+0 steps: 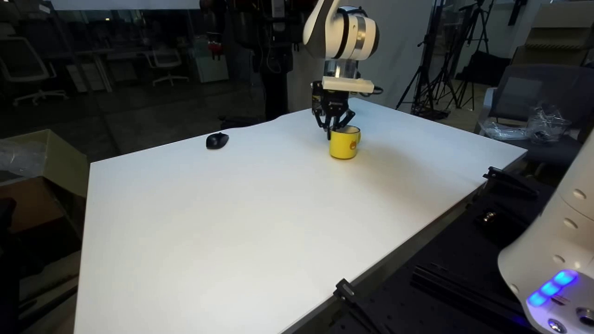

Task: Move the cup backwards

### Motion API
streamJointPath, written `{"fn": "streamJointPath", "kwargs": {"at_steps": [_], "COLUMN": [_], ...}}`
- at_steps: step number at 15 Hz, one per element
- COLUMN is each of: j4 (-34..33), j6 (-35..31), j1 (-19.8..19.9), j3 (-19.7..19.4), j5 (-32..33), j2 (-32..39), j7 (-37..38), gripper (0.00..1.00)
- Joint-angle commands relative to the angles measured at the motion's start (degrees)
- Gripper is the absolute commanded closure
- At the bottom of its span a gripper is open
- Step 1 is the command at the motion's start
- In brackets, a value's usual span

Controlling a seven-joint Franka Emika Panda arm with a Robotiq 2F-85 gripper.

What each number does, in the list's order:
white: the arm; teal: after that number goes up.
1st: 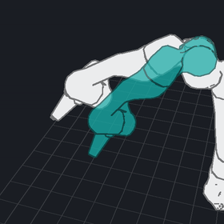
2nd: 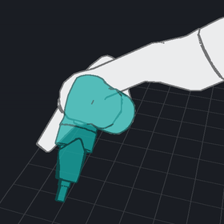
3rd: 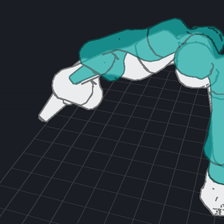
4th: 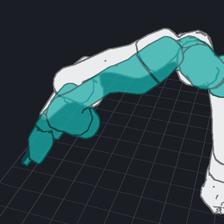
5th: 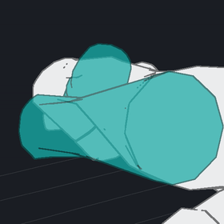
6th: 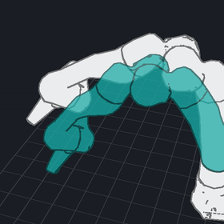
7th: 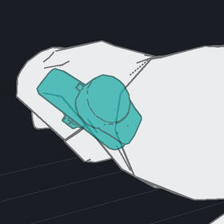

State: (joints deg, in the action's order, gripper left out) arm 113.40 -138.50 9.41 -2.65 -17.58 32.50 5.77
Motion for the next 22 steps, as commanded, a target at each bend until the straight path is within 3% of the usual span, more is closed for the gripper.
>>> {"fn": "streamJointPath", "kwargs": {"at_steps": [1,5,10,17,22], "j4": [-11.41,-23.4,-35.39,-39.88,-40.17], "j6": [9.61,16.68,17.61,11.94,12.29], "j1": [-1.32,-4.78,-8.29,-8.14,-7.37], "j3": [0.73,-0.07,-1.66,-1.93,-1.15], "j5": [3.11,8.79,14.54,12.66,11.03], "j2": [5.81,12.29,19.2,21.97,21.82], "j7": [-0.19,1.46,4.23,9.32,9.73], "gripper": [0.97,0.97,0.97,0.97,0.97]}}
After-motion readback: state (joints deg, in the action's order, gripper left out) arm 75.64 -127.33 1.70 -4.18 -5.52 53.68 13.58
